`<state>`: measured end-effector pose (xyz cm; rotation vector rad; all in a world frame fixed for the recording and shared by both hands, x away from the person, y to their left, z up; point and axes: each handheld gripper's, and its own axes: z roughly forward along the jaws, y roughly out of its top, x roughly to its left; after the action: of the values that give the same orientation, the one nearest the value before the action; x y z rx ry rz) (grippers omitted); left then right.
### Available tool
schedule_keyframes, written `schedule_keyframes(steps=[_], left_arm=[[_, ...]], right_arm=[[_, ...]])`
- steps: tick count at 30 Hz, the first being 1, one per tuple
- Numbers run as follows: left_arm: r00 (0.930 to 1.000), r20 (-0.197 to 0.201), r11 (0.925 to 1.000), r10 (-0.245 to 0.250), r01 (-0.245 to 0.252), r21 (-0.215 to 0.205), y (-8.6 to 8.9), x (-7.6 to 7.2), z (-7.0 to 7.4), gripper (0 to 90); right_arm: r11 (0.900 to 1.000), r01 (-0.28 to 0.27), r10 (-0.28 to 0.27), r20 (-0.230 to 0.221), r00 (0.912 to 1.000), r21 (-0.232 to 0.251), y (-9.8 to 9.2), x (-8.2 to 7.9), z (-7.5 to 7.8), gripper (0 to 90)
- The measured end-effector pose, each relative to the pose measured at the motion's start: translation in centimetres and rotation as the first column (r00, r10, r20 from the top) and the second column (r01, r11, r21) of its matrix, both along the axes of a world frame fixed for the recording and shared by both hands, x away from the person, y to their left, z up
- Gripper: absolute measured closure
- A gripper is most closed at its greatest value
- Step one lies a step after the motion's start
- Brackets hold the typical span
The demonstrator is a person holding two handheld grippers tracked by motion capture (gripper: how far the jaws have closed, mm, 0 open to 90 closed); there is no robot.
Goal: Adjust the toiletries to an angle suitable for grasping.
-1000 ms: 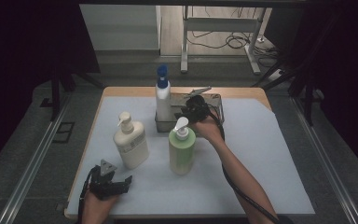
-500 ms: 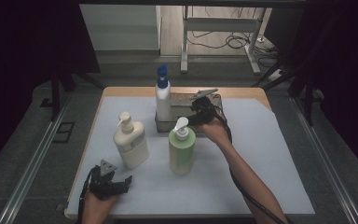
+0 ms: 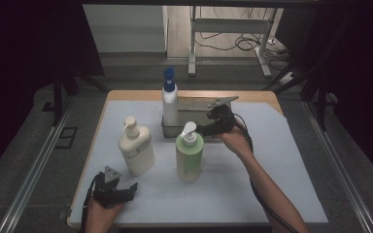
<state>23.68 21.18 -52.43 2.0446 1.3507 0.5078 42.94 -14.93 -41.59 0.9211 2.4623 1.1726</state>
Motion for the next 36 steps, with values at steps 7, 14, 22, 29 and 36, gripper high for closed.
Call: schedule_keyframes(steps=[7,14,22,29,36], left_arm=[[1.0,-0.001,1.0,-0.002,0.002,0.002,0.0,0.0,0.0,13.1],[1.0,-0.001,1.0,-0.002,0.002,0.003,0.0,0.0,0.0,13.1],[1.0,0.0,1.0,-0.002,0.002,0.003,0.0,0.0,0.0,13.1],[1.0,0.0,1.0,-0.002,0.002,0.003,0.0,0.0,0.0,13.1],[1.0,0.0,1.0,-0.002,0.002,0.004,0.0,0.0,0.0,13.1]], right_arm=[[1.0,-0.016,0.016,0.005,0.9999,-0.007,-1.4,-1.3,-0.1,14.6],[0.999,-0.047,0.046,-0.016,0.9988,-0.007,-2.6,-2.3,-0.7,13.9],[0.997,-0.075,0.075,-0.024,0.9969,-0.009,-3.9,-3.8,-1.5,12.4],[0.995,-0.103,0.103,-0.025,0.9944,-0.005,-4.6,-5.3,-1.8,10.5],[0.984,-0.171,0.174,-0.05,0.9835,0.051,-4.6,-6.7,-1.7,4.3]])
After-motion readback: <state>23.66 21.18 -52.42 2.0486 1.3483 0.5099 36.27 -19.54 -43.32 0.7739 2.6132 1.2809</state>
